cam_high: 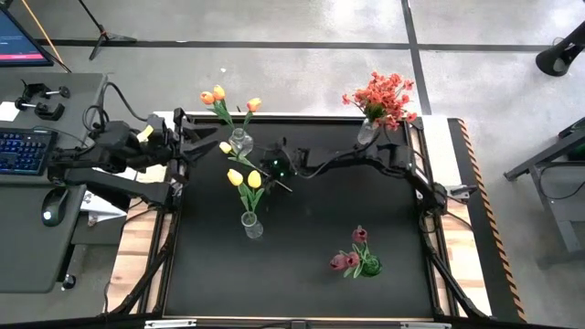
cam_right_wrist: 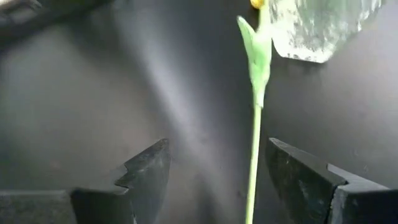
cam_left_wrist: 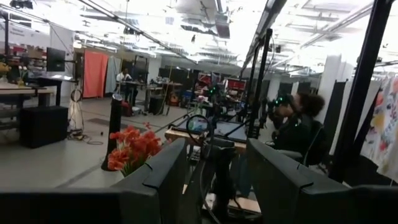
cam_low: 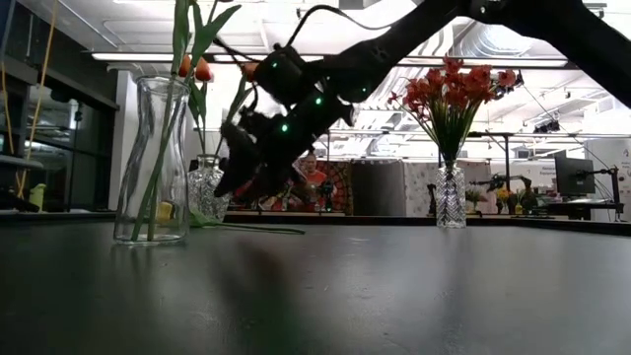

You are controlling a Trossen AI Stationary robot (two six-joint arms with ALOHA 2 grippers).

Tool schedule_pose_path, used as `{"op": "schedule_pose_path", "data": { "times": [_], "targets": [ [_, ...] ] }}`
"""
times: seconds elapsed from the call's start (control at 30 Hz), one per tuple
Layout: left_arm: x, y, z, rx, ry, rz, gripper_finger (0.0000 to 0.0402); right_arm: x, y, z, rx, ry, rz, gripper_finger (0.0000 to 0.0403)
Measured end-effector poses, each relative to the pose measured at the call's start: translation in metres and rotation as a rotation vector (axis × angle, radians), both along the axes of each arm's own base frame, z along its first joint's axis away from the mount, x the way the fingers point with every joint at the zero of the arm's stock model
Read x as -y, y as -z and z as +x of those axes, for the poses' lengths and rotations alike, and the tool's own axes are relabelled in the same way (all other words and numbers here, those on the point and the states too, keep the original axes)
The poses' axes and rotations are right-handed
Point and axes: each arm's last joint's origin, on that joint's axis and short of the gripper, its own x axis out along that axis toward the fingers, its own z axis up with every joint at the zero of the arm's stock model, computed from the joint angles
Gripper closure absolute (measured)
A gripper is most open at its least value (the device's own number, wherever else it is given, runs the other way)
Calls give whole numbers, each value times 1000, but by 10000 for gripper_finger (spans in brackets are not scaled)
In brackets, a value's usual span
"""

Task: Sort flowers into vase by color
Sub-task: Put the yellow flower into the bottom left transparent vase

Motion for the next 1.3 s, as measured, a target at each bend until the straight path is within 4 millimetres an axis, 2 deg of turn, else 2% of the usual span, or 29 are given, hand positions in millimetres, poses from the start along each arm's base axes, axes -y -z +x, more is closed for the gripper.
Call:
{"op": "schedule_pose_path", "data": {
  "times": [0.17, 0.37, 0.47, 0.57, 0.63, 0.8, 0.9, 1.0, 1.07, 1.3],
  "targets": [
    [-1, 1, 2, -8, -24, -6, 248, -3, 18, 2, -56, 90, -92, 151],
    [-1, 1, 2, -8, -32, -7, 248, -1, 38, 3, -83, 89, -109, 153],
    [-1, 1, 1, -8, -41, -9, 248, -1, 44, 5, -81, 86, -121, 171],
    [-1, 1, 1, -8, -48, -9, 248, -4, 45, 6, -87, 60, -140, 203],
    [-1, 1, 1, -8, -51, -9, 248, -5, 46, 6, -104, 28, -168, 238],
    [-2, 0, 0, -4, -66, -13, 248, -9, 48, 4, -141, -25, -154, 380],
    [-2, -1, -3, 7, -66, -15, 248, -8, 45, 2, -144, -22, -89, 389],
    [-2, -2, -6, 17, -66, -16, 248, -11, 32, -4, -171, -34, -48, 399],
    [-3, -3, -9, 25, -66, -16, 248, -14, 16, -12, -209, -53, -30, 400],
    [-3, -8, -17, 69, -79, 27, 248, -20, -90, -43, -113, -101, -63, 402]
  ]
}}
